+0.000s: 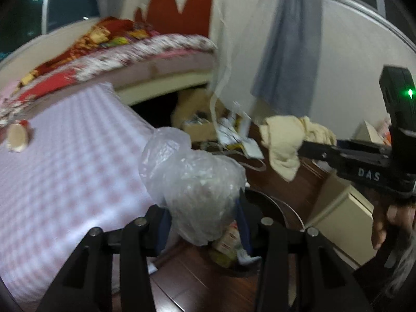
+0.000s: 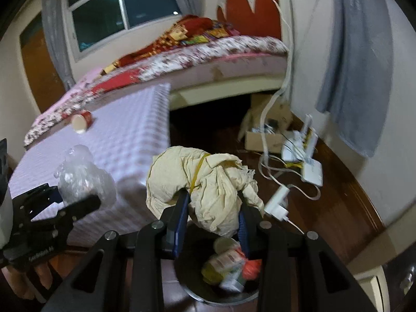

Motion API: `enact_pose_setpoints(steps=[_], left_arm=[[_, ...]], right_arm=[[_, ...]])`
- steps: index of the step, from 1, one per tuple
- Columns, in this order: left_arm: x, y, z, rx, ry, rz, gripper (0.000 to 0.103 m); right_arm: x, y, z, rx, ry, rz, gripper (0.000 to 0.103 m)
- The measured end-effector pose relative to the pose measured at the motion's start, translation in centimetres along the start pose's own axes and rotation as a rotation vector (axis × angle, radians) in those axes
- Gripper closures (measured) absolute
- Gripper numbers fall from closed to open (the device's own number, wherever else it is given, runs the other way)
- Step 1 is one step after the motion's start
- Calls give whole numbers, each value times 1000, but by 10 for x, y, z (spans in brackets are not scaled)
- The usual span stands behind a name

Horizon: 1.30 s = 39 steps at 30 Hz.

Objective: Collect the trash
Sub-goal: 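Carry the plastic bag with the left tool while the right tool carries the beige bundle over the bin, then open the left tool dropping the plastic bag into the bin while the right tool drops the bundle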

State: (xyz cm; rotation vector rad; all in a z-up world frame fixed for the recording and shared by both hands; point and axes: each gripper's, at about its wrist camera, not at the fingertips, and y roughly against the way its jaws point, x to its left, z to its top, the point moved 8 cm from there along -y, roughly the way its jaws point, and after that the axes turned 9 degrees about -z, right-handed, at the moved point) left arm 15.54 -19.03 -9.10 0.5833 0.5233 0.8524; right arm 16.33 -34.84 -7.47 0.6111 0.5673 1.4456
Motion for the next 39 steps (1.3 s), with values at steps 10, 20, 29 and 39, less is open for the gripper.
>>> enact_pose_setpoints(steps=[10,20,29,39], left_arm=[[-32,-57,-37,147,19,-105,58],[-35,-95,-71,267,56,-139,58],[-22,-127,-80,336,121,-144,10],[7,-111,-83,301,133,-8,7]], right_arm=[[-53,-30,-62,143,-18,-66,67],[-43,-67,-103,248,87,-63,67],[-33,-104,-122,335,156,-78,49],[-59,-111,-129,367,134,-194,1]])
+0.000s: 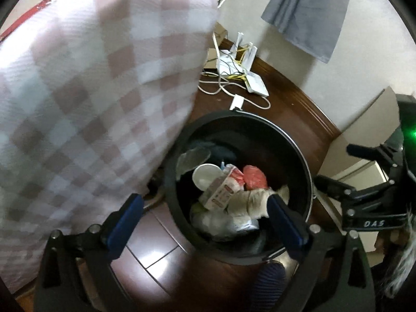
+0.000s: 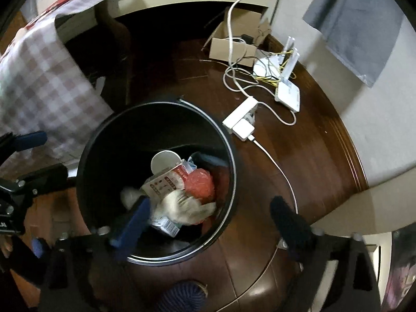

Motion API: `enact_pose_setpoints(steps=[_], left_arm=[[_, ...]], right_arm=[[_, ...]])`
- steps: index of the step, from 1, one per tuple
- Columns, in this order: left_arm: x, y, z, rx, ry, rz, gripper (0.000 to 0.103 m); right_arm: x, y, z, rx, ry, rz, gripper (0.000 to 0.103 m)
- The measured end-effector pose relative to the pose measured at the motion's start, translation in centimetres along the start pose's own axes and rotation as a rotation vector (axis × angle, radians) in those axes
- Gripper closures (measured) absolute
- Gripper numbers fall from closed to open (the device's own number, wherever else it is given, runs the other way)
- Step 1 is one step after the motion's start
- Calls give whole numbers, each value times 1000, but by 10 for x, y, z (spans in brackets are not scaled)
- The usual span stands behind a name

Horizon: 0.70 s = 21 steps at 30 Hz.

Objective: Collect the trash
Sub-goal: 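Open the left tool dropping the plastic bag into the bin while the right tool drops the bundle, then move both open tools back over the table toward the red paper cup and tissue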

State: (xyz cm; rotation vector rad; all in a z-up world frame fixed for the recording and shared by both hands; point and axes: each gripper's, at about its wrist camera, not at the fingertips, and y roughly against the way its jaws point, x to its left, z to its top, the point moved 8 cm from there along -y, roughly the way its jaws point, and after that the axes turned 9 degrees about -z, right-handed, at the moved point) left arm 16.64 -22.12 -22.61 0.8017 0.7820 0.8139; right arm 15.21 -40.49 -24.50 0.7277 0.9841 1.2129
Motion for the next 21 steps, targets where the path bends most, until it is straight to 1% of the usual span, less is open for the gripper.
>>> enact_pose_setpoints(steps=[5,11,21], left_arm=[[2,16,4,-35,-9,11,6],[5,46,13,-93,-20,25,6],[10,89,24,-185,-33,77,5]], right_arm=[[-1,10,6,-33,-3,-21,1],[3,27,17,-75,-12,-1,1],[15,62,36,-172,4,13,1]])
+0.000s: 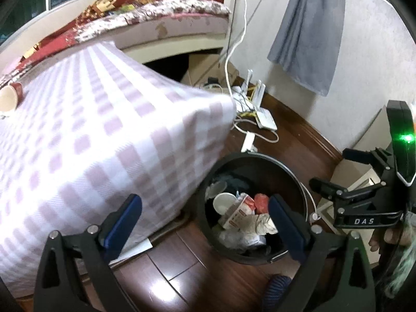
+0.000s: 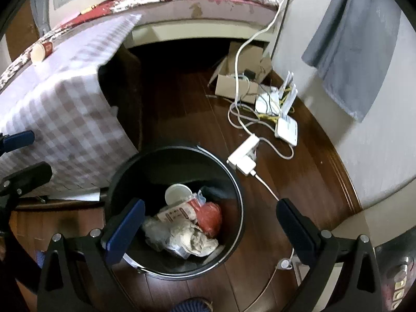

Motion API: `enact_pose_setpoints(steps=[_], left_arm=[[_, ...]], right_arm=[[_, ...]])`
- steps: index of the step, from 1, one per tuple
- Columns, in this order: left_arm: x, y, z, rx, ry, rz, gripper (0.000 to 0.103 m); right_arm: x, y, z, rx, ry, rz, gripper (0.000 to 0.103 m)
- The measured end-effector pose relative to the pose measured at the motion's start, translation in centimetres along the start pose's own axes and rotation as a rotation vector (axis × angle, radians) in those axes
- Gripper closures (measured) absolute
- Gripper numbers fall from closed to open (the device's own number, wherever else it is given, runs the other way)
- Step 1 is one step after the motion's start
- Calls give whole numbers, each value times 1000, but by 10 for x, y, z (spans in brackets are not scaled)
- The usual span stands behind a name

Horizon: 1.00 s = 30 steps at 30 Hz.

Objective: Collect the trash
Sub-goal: 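Move both open tools back over the table toward the red paper cup and tissue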

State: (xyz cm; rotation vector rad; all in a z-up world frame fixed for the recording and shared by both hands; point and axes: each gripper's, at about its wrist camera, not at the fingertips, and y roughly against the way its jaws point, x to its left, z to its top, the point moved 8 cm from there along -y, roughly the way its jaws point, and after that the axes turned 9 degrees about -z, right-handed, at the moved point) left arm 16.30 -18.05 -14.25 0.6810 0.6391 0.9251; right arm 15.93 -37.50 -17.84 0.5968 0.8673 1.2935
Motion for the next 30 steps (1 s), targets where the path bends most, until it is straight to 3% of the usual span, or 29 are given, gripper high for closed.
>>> enact_pose_setpoints(steps=[9,16,26,30], left_arm=[[18,40,16,-98,11,51,4],[60,70,23,-156,63,109,4],[185,133,22,-244,206,286,4],[249,158,20,-273,280,364,4]], right_arm=[[8,37,36,-128,-42,37,1],[51,63,73,-217,1,90,1],[171,92,158,-325,45,265,1],[230,90,191,-313,88,345,1]])
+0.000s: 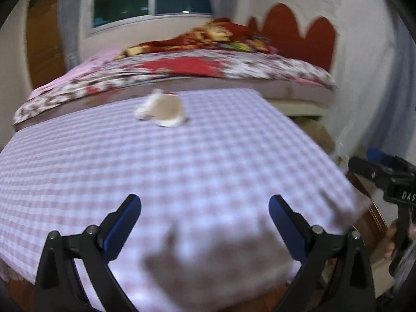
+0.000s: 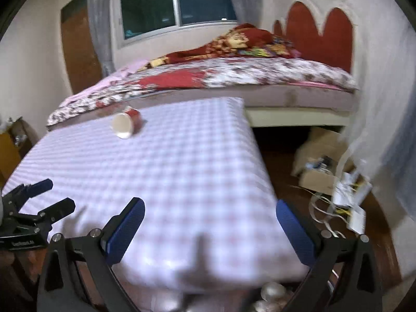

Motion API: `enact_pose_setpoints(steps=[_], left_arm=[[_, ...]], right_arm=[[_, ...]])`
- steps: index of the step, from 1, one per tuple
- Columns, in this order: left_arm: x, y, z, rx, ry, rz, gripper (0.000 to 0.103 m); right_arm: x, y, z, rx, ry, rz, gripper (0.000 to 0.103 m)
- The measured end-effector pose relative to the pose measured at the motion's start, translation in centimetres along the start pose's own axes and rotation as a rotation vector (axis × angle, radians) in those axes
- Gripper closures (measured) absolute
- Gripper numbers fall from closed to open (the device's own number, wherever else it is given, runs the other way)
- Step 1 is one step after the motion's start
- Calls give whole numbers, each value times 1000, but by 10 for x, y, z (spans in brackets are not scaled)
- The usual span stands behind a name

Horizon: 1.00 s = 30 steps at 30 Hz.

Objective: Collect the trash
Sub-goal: 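Move both open tools back over the table toward the red paper cup and tissue, then grasp the red paper cup with the right tool while the left tool grasps the white tissue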

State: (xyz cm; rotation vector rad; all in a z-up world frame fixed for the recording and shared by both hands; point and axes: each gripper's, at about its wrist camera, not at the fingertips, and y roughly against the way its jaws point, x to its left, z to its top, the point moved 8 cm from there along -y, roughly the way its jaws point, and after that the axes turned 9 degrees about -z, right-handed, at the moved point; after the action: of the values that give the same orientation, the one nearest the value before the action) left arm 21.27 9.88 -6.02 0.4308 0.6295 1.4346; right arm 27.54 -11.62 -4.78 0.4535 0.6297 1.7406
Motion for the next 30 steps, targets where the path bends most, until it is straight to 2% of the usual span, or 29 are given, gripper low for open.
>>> enact_pose_setpoints(steps=[2,5,10,15,17,20,22,24,26,27,30], left_arm=[[30,-3,8,-11,35,34,4],[77,-17,19,-8,77,85,4],[129,-48,34,2,89,141,4],[163,-75,50,8,88,158,5],[170,-86,57,10,89,151,5],[174,-98,65,10,89,134,8],[176,-110,72,14,83,124,9],[177,-121,77,18,83,106,12],[176,-132,83,18,80,88,14],[175,-137,86,20,75,80,16],[169,-153,96,30,70,47,20]], right_arm=[[30,-22,17,16,51,-6,1],[73,-52,38,13,113,38,1],[140,-111,67,21,200,88,1],[174,-158,84,45,208,113,12],[185,-177,90,59,200,128,14],[193,-201,100,75,193,136,23],[199,-213,106,86,183,145,32],[203,-223,110,98,175,153,36],[208,-236,113,124,166,189,74],[208,-241,113,140,166,191,99],[193,-247,117,122,157,168,99]])
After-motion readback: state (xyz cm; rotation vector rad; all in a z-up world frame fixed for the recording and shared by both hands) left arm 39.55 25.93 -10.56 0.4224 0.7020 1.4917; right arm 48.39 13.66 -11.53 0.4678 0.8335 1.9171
